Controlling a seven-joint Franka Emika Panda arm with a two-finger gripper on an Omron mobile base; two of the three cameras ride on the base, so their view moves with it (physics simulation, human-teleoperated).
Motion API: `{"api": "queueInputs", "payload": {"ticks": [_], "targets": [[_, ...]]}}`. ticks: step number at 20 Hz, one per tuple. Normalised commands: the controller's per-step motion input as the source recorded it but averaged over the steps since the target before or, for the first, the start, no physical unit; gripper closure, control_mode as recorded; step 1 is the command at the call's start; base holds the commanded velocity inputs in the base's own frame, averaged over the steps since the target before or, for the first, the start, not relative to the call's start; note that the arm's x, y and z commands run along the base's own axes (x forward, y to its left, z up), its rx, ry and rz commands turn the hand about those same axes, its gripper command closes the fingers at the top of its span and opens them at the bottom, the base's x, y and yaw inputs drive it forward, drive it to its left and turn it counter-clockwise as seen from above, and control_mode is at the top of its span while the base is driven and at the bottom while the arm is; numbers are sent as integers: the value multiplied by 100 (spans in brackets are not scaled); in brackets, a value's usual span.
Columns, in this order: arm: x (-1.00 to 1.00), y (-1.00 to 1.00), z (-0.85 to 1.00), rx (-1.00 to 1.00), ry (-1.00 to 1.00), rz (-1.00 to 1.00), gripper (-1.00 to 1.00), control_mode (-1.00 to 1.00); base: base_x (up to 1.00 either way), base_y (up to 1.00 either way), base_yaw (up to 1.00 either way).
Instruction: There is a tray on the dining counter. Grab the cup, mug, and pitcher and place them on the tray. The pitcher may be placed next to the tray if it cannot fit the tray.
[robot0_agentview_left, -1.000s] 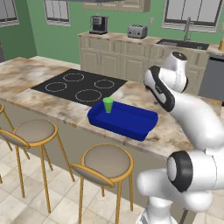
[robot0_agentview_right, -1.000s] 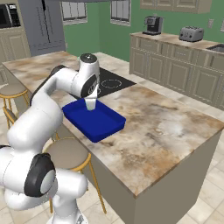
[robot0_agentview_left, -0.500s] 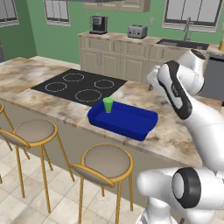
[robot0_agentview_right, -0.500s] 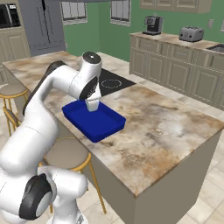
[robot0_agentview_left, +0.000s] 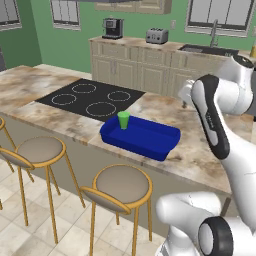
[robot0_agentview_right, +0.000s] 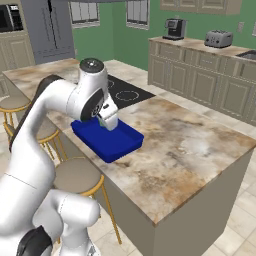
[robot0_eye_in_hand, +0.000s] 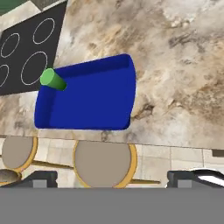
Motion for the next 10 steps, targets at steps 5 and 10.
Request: {"api": "queueInputs", "payload": {"ticks": [5, 10], "targets": [[-38, 0, 2, -42, -12, 11, -100, -100, 0, 0, 0], [-13, 0, -1, -27, -7, 17, -100, -100, 0, 0, 0]]}}
